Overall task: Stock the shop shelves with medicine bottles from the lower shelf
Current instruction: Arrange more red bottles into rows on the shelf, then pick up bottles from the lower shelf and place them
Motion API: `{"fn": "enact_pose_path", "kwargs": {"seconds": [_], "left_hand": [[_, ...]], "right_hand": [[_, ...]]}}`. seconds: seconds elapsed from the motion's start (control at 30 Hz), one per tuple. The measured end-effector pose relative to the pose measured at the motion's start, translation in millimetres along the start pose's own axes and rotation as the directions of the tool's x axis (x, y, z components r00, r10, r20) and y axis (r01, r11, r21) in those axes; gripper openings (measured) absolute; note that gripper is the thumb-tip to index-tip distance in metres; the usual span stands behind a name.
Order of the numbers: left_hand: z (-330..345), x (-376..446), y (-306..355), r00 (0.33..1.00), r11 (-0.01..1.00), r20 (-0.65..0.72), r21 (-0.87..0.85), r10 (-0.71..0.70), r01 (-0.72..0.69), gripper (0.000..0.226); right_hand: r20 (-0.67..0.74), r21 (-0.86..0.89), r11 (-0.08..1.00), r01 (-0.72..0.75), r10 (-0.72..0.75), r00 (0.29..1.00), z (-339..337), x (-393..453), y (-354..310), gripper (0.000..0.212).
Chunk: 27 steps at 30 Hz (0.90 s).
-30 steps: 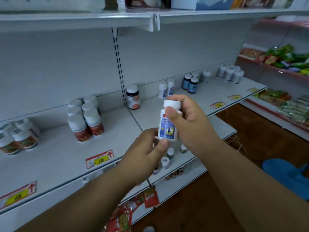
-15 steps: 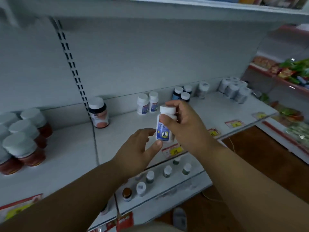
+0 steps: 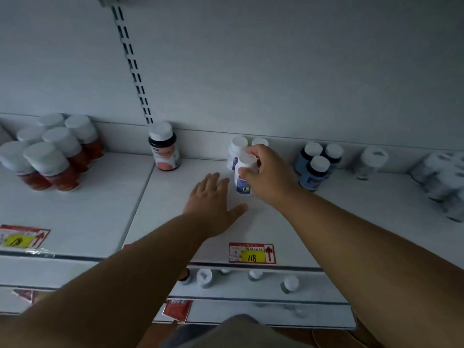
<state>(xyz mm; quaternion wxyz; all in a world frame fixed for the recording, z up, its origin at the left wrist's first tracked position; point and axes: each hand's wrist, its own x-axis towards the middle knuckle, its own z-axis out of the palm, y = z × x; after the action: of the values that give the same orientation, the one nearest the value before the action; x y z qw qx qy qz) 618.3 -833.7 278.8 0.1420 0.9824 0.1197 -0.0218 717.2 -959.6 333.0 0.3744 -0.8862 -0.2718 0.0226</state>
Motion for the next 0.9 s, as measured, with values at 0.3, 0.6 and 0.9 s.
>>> {"fn": "enact_pose_path", "kwargs": {"seconds": [0.3,0.6,0.9], "left_hand": [[10.0,36.6,-7.2,0.992,0.992,0.124,0.128,-0.02,0.004,0.09],[2.6,27.4,-19.1,0.996,0.996,0.058,-0.045,0.073,-0.071,0.078],[-22.1,-42.6,-56.4,0.978,0.98,-0.073,-0.02,0.195,-0.197,0.062]], "right_hand": [[0.065,-0.161,0.981,0.103,-0.094,0.993,15.9,24.2,6.6,0.031],[-0.046,-0.172,0.983,0.067,-0.076,0.996,16.8,-3.3,-4.4,0.047],[-0.201,-0.277,0.952,0.131,-0.19,0.961,14.5,-61.2,-47.6,0.029]]}}
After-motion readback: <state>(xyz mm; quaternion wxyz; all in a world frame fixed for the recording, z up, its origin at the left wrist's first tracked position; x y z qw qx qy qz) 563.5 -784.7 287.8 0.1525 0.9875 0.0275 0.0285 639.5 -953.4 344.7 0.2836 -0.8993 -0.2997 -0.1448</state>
